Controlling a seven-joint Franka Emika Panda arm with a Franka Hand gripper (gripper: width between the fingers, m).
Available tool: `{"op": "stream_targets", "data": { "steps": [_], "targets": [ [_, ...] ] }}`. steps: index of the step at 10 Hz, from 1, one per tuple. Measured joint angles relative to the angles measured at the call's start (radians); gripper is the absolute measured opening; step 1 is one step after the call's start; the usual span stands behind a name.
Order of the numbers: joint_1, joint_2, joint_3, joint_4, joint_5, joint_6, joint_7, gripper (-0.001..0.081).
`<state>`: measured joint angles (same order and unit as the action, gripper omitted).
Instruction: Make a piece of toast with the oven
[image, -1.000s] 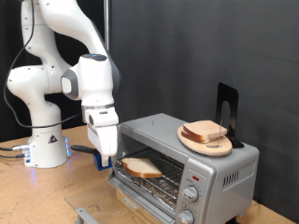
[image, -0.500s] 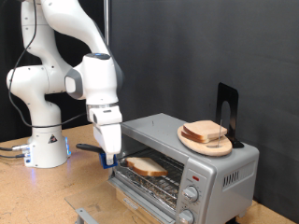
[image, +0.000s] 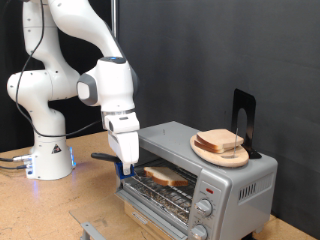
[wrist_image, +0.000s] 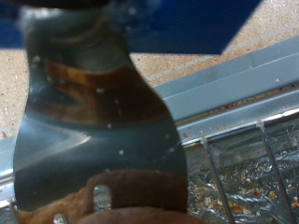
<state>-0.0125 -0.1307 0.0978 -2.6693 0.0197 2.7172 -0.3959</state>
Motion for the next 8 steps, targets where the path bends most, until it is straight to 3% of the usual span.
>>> {"op": "stream_targets", "data": {
  "steps": [4, 8],
  "targets": [
    [0.0, -0.002, -0.005, -0.017, 0.048, -0.009, -0.079, 0.0401],
    [-0.007, -0.035, -0.068, -0.077, 0.094, -0.013, -0.212, 0.0401]
  ]
}}
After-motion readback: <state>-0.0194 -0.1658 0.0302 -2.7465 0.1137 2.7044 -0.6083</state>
